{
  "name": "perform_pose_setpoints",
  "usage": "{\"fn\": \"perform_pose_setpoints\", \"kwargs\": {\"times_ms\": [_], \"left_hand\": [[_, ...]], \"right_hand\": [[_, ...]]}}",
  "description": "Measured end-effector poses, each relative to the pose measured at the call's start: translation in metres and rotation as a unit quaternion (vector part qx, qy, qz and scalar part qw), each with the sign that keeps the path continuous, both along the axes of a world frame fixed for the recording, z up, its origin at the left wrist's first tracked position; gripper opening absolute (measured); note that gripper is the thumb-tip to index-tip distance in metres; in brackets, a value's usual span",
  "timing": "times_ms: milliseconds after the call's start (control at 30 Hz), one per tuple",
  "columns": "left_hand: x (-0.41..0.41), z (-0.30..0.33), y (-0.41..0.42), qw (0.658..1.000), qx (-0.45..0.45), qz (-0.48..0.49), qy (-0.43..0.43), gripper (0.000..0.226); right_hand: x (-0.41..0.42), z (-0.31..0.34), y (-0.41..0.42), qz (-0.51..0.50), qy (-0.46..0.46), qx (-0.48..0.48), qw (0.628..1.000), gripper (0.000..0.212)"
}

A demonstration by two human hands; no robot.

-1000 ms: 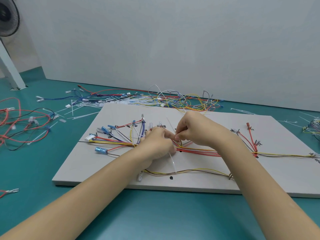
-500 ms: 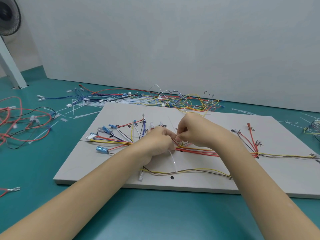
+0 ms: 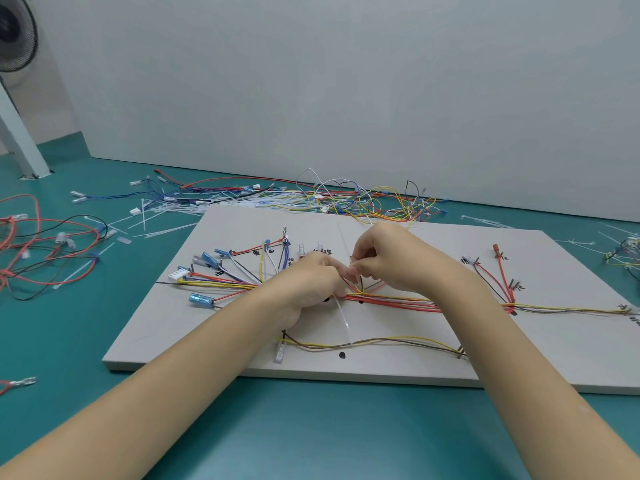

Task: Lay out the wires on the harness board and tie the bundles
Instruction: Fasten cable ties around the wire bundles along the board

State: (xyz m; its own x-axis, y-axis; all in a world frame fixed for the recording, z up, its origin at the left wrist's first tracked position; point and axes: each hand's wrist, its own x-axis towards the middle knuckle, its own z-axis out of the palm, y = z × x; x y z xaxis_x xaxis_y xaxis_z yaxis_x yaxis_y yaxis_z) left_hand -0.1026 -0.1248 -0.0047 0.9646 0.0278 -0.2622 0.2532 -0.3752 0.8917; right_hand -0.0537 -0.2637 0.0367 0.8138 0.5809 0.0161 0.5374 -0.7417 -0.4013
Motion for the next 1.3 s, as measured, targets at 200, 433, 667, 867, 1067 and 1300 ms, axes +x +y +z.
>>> {"fn": "perform_pose_setpoints", "kwargs": {"times_ms": [200,433,667,867,1067,1300], "left_hand": [[0.001,0.002,0.002,1.0,-0.016,-0.011,0.008,0.034],[0.001,0.004,0.002,1.0,-0.009,-0.009,0.013,0.032],[0.001,0.005,0.001,1.0,-0.006,-0.018,0.008,0.031],[0.004,-0.005,-0.004,0.996,0.081,0.007,-0.026,0.039],[0.002,-0.003,-0.003,0.997,0.068,0.002,-0.02,0.036],[-0.001,-0.004,-0.006,0.99,0.12,-0.005,-0.075,0.024]], "right_hand": [[-0.001,-0.001,0.001,-0.001,-0.018,-0.025,1.0,0.007],[-0.001,0.006,0.009,0.002,-0.032,-0.099,0.995,0.009],[-0.003,0.011,0.015,-0.008,-0.036,-0.129,0.991,0.019],[-0.002,0.003,0.009,-0.003,-0.027,-0.121,0.992,0.002],[-0.001,-0.002,0.003,0.007,-0.025,-0.084,0.996,0.006],[-0.001,-0.008,-0.007,0.001,-0.005,-0.028,1.0,0.01]]}}
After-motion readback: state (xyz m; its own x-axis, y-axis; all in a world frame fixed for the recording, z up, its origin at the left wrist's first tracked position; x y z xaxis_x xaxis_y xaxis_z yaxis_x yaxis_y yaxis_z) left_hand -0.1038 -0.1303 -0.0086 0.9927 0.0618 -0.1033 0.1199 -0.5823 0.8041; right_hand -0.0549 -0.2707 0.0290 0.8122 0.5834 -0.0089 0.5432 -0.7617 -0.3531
